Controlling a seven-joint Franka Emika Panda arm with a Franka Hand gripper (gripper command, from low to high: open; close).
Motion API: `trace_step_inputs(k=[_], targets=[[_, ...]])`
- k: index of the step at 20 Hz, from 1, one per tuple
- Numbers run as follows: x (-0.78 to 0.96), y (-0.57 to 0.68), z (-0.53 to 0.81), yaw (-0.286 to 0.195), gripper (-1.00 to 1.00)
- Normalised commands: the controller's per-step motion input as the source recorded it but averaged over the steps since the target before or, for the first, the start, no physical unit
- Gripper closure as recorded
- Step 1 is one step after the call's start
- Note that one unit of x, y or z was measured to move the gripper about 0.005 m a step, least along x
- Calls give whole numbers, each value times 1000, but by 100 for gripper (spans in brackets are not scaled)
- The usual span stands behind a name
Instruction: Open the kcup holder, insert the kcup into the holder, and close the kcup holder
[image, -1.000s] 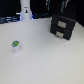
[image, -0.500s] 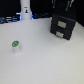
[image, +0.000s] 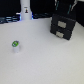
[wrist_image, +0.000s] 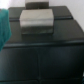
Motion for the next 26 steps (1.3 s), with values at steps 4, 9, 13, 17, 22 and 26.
trace_step_inputs(k=[4, 9, 13, 17, 22, 26], targets=[[-67, 242, -475, -42, -100], [-78, 153, -508, -7, -100], [-158, 71, -485, 7, -100], [-341, -10, -369, 29, -100], [-442, 60, -229, 19, -100], [-383, 114, -92, -1, 100]])
